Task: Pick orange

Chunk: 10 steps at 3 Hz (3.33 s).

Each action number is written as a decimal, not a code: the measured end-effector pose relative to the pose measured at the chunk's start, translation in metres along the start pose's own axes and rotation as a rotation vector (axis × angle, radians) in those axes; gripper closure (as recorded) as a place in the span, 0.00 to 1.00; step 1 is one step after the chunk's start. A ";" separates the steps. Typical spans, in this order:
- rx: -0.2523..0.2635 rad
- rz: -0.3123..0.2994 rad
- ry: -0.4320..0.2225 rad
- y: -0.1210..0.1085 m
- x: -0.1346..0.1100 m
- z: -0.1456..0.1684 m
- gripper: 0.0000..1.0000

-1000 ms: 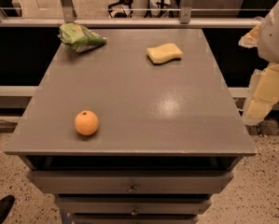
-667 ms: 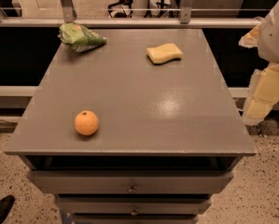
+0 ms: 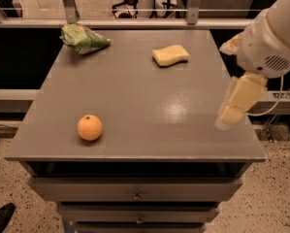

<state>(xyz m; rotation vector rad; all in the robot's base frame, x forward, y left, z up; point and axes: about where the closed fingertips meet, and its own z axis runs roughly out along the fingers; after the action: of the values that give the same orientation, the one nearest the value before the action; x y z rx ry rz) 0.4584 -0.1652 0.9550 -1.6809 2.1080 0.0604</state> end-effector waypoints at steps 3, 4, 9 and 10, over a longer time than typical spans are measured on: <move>-0.183 0.062 -0.341 0.026 -0.105 0.128 0.00; -0.219 0.067 -0.422 0.042 -0.143 0.158 0.00; -0.225 0.010 -0.603 0.075 -0.226 0.210 0.15; -0.213 0.016 -0.604 0.077 -0.227 0.212 0.38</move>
Offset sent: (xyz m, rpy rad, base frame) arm 0.0380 0.1237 -0.0767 0.3671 0.0767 0.0899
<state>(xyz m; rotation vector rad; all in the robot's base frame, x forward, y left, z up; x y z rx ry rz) 0.4891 0.1266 0.8284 -1.5065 1.6930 0.7255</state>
